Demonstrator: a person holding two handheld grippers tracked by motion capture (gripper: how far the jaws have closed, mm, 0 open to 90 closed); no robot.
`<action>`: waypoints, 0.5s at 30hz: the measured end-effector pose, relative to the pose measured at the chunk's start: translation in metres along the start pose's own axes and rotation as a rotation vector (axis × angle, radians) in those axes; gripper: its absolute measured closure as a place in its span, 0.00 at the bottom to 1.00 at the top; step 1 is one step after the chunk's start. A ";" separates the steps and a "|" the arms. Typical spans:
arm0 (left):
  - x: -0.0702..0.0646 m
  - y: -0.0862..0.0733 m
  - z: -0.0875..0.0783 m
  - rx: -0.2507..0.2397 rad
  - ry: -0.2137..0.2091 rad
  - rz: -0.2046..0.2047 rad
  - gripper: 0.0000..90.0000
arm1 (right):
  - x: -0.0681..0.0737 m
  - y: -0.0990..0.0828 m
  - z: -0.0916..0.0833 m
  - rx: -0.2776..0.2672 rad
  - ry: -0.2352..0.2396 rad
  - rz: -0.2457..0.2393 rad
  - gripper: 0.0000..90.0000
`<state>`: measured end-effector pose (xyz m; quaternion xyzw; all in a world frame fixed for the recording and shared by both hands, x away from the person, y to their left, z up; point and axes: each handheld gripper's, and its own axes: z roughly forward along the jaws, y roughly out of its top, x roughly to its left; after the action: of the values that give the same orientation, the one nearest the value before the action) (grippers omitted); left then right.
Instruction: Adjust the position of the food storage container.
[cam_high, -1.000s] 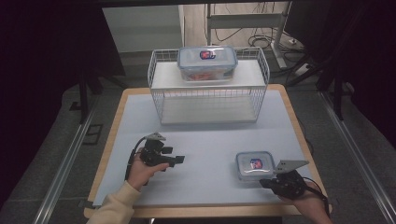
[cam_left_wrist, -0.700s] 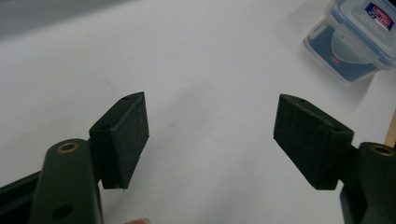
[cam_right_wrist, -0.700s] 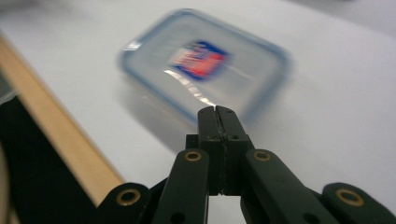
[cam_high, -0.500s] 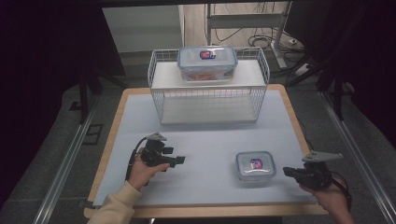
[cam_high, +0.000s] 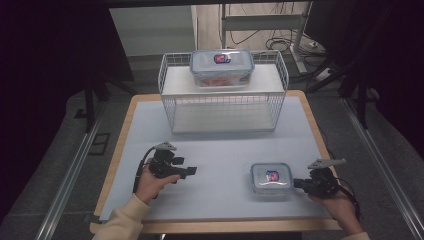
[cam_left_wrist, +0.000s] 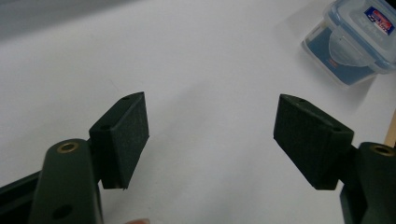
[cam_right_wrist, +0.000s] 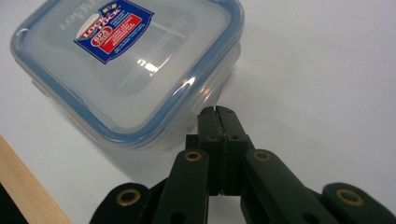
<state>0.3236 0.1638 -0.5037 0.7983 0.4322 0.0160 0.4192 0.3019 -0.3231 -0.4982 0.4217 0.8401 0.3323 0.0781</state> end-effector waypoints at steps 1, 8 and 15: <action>0.000 0.000 0.000 -0.003 0.004 -0.001 0.29 | 0.001 0.002 0.001 -0.003 0.003 0.002 1.00; 0.000 0.000 -0.002 -0.015 0.015 -0.004 0.29 | 0.014 0.015 0.013 -0.006 0.034 -0.032 1.00; 0.002 -0.001 -0.003 -0.014 0.015 -0.007 0.29 | 0.029 0.028 0.026 -0.001 0.056 -0.068 1.00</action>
<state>0.3233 0.1676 -0.5026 0.7938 0.4379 0.0236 0.4215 0.3124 -0.2762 -0.4963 0.3832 0.8556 0.3416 0.0662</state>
